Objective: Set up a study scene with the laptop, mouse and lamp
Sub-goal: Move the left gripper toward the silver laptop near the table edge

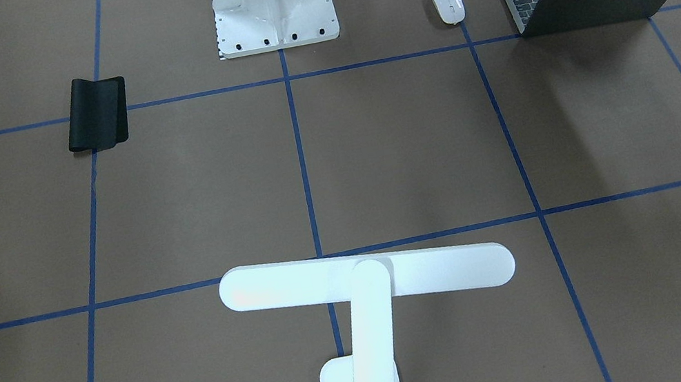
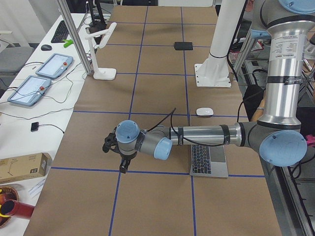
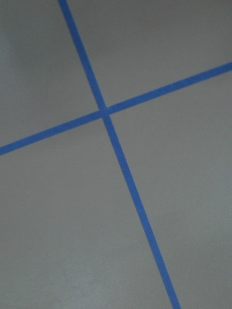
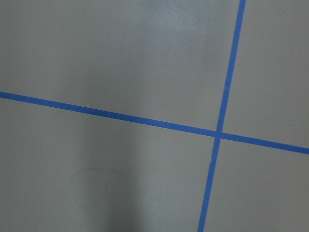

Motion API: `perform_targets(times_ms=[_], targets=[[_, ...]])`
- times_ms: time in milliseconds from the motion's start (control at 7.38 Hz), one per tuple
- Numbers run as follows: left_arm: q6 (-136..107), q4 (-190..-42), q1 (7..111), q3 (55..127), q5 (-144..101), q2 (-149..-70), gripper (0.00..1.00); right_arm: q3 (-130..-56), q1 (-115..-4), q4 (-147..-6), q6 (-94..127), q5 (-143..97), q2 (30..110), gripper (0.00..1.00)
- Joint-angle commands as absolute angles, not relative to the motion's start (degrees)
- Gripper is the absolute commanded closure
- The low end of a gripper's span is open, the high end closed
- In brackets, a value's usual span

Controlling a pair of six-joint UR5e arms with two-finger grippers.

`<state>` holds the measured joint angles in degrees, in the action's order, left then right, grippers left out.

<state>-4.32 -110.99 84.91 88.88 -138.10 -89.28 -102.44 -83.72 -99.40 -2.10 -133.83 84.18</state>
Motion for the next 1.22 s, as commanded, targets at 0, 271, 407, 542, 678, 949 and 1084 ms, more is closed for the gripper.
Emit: perform_targets(times_ms=[0, 271, 407, 542, 678, 949, 1084], targets=[[-14.88, -110.92, 77.3, 100.66, -139.48, -86.06, 0.0, -104.15, -80.45, -99.41, -2.2, -135.61, 84.46, 0.01], [-25.27, -110.83, 66.32, 115.16, -139.83, -79.84, 0.0, -103.98, -78.58, -99.49, -2.11, -135.97, 84.99, 0.01], [-27.4, -111.09, 64.44, 119.05, -142.18, -77.72, 0.0, -103.89, -78.49, -99.49, -2.11, -135.97, 85.34, 0.01], [-27.42, -111.53, 64.25, 121.18, -143.51, -77.0, 0.0, -103.8, -78.49, -99.49, -2.2, -135.97, 85.69, 0.01], [-26.73, -112.58, 61.99, 122.59, -143.44, -76.99, 0.0, -103.89, -78.31, -99.49, -2.2, -135.97, 85.78, 0.01], [-26.54, -121.07, 53.04, 122.52, -143.18, -75.16, 0.0, -103.62, -78.22, -99.49, -2.37, -135.88, 85.87, 0.01], [-24.02, -123.38, 51.52, 122.43, -142.74, -75.15, 0.0, -103.62, -78.22, -99.49, -2.46, -135.88, 85.87, 0.01]])
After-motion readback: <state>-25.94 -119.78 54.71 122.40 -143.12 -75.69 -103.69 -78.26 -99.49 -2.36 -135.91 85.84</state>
